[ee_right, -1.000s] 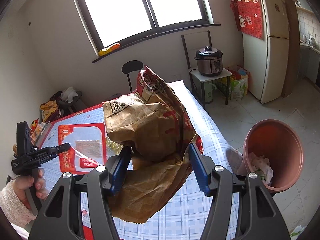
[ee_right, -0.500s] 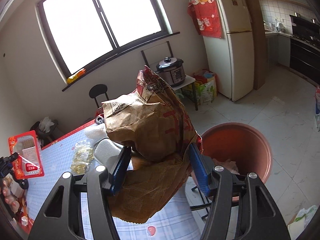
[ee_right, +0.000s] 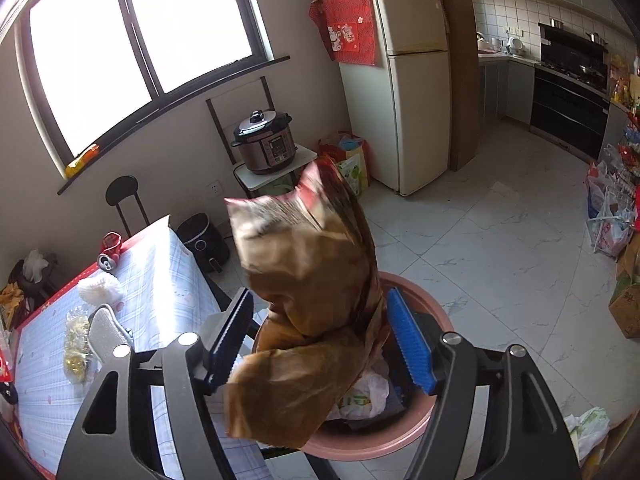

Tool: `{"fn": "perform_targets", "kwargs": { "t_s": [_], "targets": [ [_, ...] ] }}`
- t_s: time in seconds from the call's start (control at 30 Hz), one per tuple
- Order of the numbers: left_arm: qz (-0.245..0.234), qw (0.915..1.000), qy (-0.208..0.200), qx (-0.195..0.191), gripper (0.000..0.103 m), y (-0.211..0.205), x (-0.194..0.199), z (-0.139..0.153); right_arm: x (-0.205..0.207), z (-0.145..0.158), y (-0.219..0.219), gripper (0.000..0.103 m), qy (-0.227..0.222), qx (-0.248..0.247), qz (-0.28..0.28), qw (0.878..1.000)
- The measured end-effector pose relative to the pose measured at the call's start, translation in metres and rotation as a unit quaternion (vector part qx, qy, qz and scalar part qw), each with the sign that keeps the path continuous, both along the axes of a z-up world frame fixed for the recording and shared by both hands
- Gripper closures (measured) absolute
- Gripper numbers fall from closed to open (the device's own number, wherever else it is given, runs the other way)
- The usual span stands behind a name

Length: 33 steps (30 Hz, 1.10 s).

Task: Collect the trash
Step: 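Carry the paper bag into the bin and open the right gripper while the left holds the tray, then carry the red plastic tray over the bin and open the left gripper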

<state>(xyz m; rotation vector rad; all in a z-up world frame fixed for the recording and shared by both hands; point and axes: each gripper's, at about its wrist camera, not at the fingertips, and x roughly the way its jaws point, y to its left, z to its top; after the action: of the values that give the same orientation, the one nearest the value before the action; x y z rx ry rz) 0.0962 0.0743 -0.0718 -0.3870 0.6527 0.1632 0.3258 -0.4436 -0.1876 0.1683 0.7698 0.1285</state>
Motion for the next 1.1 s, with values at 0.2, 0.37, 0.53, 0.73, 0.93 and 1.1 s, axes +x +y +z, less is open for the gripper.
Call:
{"fn": "perform_targets", "kwargs": {
  "t_s": [0.2,0.37,0.53,0.73,0.93,1.1],
  "targets": [
    [-0.019,0.9998,-0.004,0.007,0.067,-0.018,0.013,0.008,0.007,0.007,-0.003,0.009,0.003,-0.025,-0.017,1.0],
    [-0.035,0.9993,-0.005,0.011,0.067,-0.029,0.021,0.009,-0.007,0.017,-0.002,0.006,0.023,-0.042,-0.02,0.999],
    [-0.055,0.9984,-0.009,0.01,0.067,-0.04,0.031,0.011,-0.023,0.016,0.007,0.006,0.065,-0.054,-0.012,0.996],
    [-0.084,0.9964,-0.011,0.002,0.067,-0.058,0.043,0.01,-0.047,0.018,0.013,0.006,0.09,-0.057,-0.009,0.994],
    [-0.112,0.9935,-0.02,-0.002,0.067,-0.088,0.059,0.012,-0.064,0.025,0.013,0.006,0.099,-0.058,-0.004,0.993],
    [-0.132,0.9909,-0.023,-0.003,0.066,-0.12,0.08,0.008,-0.075,0.028,0.002,0.006,0.103,-0.06,-0.005,0.993]
  ]
}}
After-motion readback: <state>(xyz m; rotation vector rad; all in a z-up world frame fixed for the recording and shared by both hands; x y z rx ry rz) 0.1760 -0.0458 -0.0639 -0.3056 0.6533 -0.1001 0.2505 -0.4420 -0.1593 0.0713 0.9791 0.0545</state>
